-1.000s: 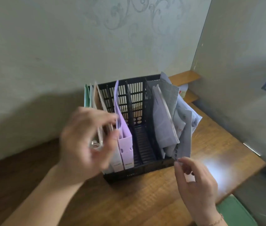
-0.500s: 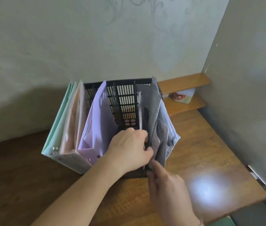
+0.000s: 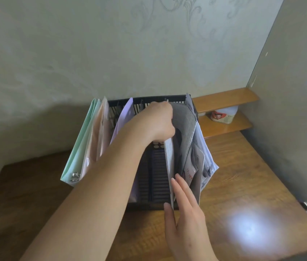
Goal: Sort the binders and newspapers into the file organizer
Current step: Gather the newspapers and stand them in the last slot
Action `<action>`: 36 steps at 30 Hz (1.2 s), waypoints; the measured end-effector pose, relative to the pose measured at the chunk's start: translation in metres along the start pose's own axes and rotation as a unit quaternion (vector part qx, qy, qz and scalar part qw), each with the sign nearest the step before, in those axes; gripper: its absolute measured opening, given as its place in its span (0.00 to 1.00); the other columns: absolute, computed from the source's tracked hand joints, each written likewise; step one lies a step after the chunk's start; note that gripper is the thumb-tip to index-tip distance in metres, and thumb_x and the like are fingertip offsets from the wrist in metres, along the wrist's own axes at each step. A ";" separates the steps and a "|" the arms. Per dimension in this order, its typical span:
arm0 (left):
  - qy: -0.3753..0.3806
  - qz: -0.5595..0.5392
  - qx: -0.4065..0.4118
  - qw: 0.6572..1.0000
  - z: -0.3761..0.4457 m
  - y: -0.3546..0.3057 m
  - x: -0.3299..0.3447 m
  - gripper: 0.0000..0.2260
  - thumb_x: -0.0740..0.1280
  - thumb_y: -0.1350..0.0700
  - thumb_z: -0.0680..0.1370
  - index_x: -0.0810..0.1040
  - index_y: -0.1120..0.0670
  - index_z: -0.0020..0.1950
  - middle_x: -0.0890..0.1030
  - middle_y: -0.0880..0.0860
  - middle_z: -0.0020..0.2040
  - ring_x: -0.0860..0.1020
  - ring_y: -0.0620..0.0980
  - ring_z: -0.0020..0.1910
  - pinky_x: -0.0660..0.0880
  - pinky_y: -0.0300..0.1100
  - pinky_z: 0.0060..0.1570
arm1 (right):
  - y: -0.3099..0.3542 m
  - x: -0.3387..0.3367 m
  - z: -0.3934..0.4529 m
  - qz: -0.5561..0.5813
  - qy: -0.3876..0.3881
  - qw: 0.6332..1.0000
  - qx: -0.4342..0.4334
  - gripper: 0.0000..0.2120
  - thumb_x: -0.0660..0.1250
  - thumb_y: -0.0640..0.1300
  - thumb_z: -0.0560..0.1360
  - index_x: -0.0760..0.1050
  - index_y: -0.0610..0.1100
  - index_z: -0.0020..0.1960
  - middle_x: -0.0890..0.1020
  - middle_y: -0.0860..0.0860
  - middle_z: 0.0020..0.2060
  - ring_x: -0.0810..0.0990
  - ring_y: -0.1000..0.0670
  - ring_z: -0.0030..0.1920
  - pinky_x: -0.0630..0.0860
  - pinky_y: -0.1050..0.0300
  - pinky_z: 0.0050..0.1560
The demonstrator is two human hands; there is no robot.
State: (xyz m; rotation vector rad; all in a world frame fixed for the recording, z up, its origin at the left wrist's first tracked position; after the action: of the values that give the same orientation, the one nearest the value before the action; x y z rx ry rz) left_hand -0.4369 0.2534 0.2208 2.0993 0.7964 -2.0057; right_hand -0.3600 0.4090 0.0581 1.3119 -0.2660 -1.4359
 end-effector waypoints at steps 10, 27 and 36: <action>-0.123 -0.015 0.045 0.991 -0.001 -0.001 0.013 0.06 0.63 0.64 0.75 0.72 0.53 0.46 0.80 0.56 0.47 0.73 0.55 0.45 0.61 0.41 0.36 | -0.017 -0.006 -0.028 0.016 0.002 1.000 -0.022 0.18 0.65 0.41 0.72 0.78 0.42 0.61 0.79 0.52 0.58 0.79 0.57 0.57 0.75 0.65 0.56; -0.195 -0.058 0.091 0.975 -0.012 0.011 0.031 0.05 0.62 0.61 0.75 0.76 0.60 0.45 0.81 0.60 0.38 0.78 0.60 0.41 0.77 0.53 0.46 | -0.071 0.075 -0.011 0.048 -0.056 0.957 0.280 0.06 0.65 0.49 0.77 0.79 0.47 0.45 0.82 0.53 0.33 0.81 0.52 0.35 0.80 0.53 0.40; -0.147 -0.042 0.128 0.980 -0.018 0.019 0.053 0.06 0.62 0.62 0.74 0.69 0.60 0.38 0.64 0.52 0.26 0.63 0.52 0.25 0.63 0.46 0.31 | -0.081 0.075 -0.002 -0.121 0.042 0.963 0.237 0.12 0.62 0.51 0.76 0.81 0.49 0.39 0.81 0.51 0.27 0.79 0.46 0.30 0.78 0.54 0.33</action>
State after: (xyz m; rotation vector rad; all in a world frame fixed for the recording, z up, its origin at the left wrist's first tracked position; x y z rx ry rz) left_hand -0.4135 0.2601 0.1666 1.8423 0.6124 -2.5041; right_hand -0.3856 0.3787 -0.0448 1.8418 -0.4221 -1.5743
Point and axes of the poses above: each hand's wrist, its own z-axis towards the middle knuckle, its own x-axis out of the palm, y = z × x, the point moved 1 cm from there along z, towards the middle knuckle
